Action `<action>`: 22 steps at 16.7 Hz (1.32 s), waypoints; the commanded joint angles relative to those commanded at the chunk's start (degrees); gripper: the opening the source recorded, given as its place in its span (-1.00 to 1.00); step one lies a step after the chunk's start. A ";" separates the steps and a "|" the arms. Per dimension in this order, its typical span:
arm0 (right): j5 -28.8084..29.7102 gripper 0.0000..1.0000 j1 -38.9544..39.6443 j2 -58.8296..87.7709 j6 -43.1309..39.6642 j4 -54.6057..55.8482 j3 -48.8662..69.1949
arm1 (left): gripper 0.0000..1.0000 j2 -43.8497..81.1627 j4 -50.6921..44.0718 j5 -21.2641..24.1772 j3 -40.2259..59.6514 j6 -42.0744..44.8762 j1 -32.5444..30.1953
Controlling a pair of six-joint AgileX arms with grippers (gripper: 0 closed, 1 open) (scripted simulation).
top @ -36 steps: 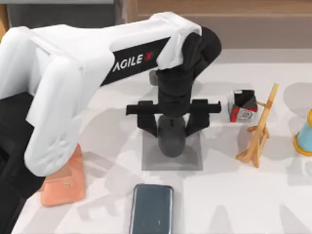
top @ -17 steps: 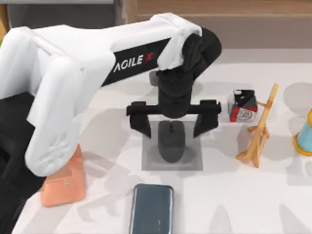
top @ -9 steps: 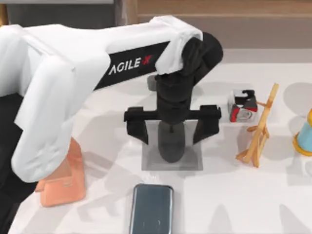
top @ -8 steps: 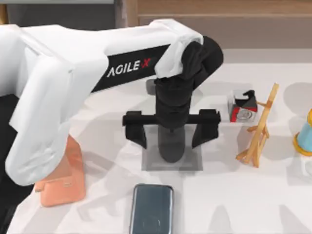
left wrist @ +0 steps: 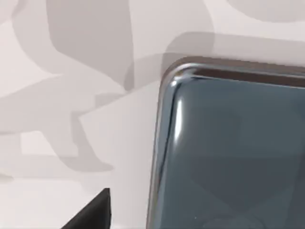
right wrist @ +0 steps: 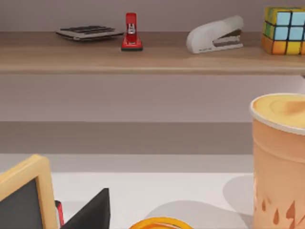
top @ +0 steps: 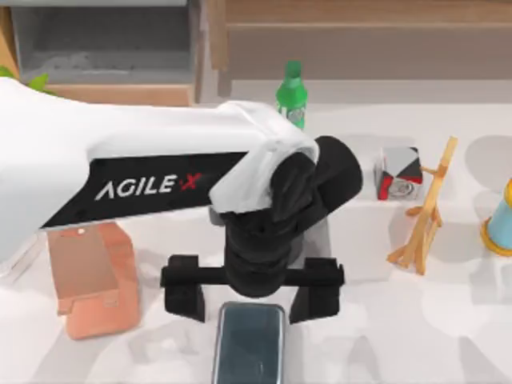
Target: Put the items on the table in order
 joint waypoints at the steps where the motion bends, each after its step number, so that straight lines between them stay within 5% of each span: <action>1: 0.00 1.00 0.00 0.00 0.00 0.00 0.00 | 1.00 -2.74 0.83 -0.06 -2.84 -0.52 -1.20; 7: 0.00 1.00 0.00 0.00 0.00 0.00 0.00 | 1.00 -11.57 4.18 -0.05 -10.48 -0.92 -5.58; 22: 0.00 1.00 0.00 0.00 0.00 0.00 0.00 | 1.00 -4.19 19.93 -0.02 -18.84 -0.39 -5.16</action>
